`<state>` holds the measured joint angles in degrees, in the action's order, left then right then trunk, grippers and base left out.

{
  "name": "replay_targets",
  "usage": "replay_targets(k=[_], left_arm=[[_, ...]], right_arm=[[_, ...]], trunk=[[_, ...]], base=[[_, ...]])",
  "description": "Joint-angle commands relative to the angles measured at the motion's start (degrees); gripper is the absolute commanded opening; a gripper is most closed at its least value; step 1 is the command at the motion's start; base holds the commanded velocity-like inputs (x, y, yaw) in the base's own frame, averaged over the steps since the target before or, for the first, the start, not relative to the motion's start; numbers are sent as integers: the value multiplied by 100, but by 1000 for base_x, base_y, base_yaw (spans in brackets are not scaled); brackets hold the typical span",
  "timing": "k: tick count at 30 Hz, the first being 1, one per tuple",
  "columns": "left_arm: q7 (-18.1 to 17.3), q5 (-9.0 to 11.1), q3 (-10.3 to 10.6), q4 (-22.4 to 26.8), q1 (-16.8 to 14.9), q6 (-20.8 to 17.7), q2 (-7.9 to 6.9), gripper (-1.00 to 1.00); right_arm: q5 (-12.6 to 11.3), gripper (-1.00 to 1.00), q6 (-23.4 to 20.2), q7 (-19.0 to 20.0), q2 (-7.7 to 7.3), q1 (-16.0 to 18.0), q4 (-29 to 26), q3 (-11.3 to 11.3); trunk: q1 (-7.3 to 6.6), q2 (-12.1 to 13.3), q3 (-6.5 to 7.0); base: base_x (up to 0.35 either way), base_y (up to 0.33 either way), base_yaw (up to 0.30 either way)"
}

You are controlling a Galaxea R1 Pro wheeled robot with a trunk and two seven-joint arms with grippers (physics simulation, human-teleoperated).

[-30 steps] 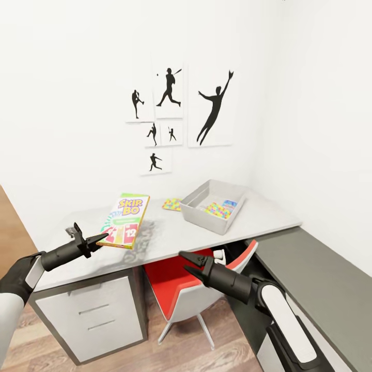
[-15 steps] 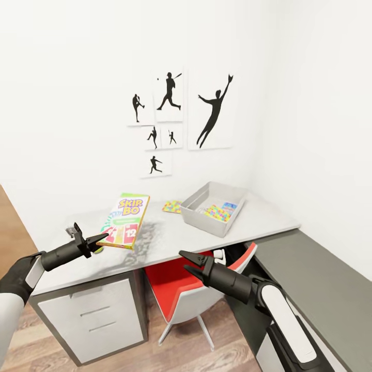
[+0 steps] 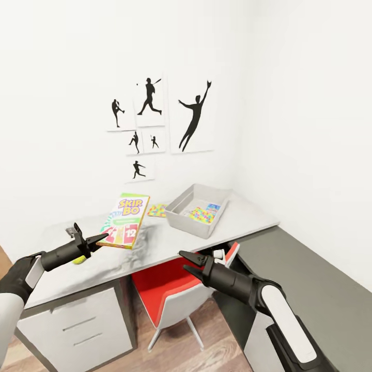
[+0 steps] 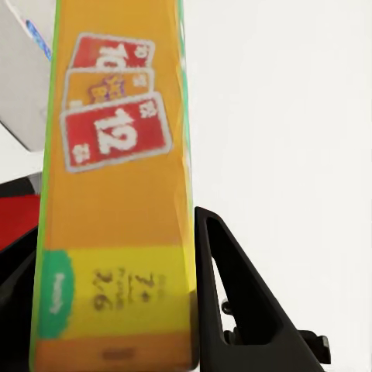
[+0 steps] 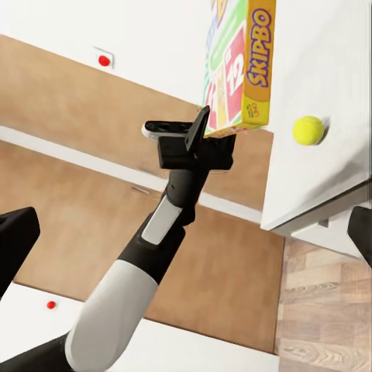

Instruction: Put all the toys in the child's room - the three board games (two on the bed and one on the table), the two jigsaw puzzles on the table, and the tennis ball on the table - inside the toy box on the table in the child's room.

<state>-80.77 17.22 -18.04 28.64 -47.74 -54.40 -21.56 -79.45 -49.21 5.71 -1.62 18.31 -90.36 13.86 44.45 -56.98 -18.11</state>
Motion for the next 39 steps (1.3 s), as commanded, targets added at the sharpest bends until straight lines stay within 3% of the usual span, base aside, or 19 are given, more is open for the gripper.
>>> replay_targets(k=[1,28,39], left_arm=[[-17,9,-6,1,-2,-61,-3,-100],[-23,9,2,2,-3,-70,-21,-100],[-243,11,-5,-14,94,-62,-220,-100]], right_arm=[[44,100,-10,41,0,6,2,8],[52,100,-1,36,6,6,10,33],[52,100,4,30,22,6,10,38]], trunk=[[-22,37,15],[-615,1120,598],[-615,1120,632]], base=[[0,0,-262],[-66,18,-262],[16,0,-212]])
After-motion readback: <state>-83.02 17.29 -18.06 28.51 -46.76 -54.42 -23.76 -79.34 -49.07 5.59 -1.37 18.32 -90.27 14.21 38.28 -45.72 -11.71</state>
